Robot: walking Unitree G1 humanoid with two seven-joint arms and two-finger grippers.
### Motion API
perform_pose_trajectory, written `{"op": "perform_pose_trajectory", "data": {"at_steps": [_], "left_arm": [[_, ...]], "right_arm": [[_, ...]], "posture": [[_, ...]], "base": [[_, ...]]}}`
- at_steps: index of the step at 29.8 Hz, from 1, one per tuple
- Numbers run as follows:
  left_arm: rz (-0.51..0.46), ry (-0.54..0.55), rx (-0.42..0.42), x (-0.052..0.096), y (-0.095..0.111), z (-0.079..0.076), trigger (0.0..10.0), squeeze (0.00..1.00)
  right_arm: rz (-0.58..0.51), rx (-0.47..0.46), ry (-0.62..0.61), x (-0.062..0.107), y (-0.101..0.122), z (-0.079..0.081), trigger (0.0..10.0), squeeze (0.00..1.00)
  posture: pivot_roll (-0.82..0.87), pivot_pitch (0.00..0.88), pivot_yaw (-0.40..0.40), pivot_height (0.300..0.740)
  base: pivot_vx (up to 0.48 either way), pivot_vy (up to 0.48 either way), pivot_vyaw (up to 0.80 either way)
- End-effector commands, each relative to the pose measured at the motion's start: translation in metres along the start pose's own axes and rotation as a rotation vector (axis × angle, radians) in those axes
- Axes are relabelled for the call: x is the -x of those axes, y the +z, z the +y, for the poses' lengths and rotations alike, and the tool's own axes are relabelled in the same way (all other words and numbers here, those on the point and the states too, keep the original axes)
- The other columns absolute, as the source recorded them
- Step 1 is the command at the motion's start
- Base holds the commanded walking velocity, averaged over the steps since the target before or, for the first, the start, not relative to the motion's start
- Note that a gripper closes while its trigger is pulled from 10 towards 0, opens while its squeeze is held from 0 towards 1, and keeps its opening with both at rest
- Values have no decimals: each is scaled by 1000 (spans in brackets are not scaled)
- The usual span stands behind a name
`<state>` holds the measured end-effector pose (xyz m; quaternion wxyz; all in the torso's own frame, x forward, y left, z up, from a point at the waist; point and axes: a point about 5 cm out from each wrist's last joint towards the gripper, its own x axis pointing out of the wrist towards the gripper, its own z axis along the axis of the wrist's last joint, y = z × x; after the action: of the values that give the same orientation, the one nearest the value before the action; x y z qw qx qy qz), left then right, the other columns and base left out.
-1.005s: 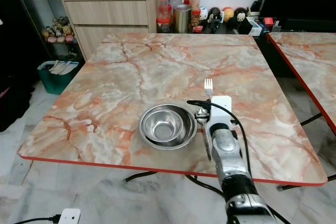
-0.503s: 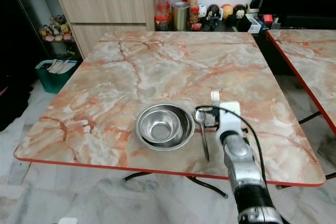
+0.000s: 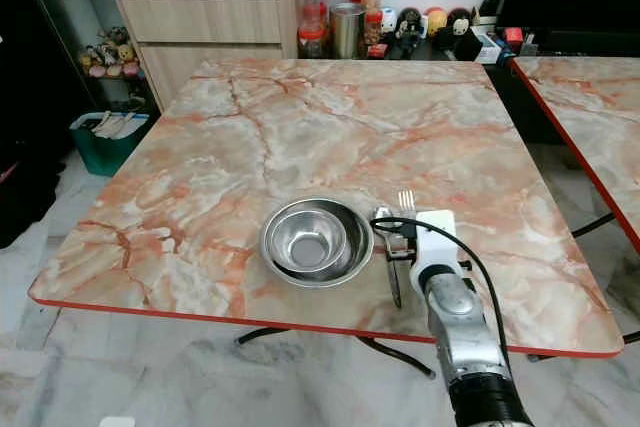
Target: Setting the table
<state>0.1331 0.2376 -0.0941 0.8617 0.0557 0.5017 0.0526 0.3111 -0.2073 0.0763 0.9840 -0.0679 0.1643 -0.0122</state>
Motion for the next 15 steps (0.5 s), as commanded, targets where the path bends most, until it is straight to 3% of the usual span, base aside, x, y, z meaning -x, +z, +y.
{"op": "perform_pose_trajectory", "data": {"at_steps": [1,9,15], "left_arm": [[9,12,-2,0,3,8,10000,0],[-10,15,-2,-2,16,15,10000,0],[-4,4,1,-2,9,3,10000,0]], "right_arm": [[-6,-7,-11,2,3,-4,10000,0],[39,-14,5,0,-10,2,10000,0],[93,-20,11,-3,-25,9,10000,0]], "posture": [[55,0,36,740],[55,0,36,740],[64,0,35,740]], "base": [[0,0,0],[0,0,0],[0,0,0]]}}
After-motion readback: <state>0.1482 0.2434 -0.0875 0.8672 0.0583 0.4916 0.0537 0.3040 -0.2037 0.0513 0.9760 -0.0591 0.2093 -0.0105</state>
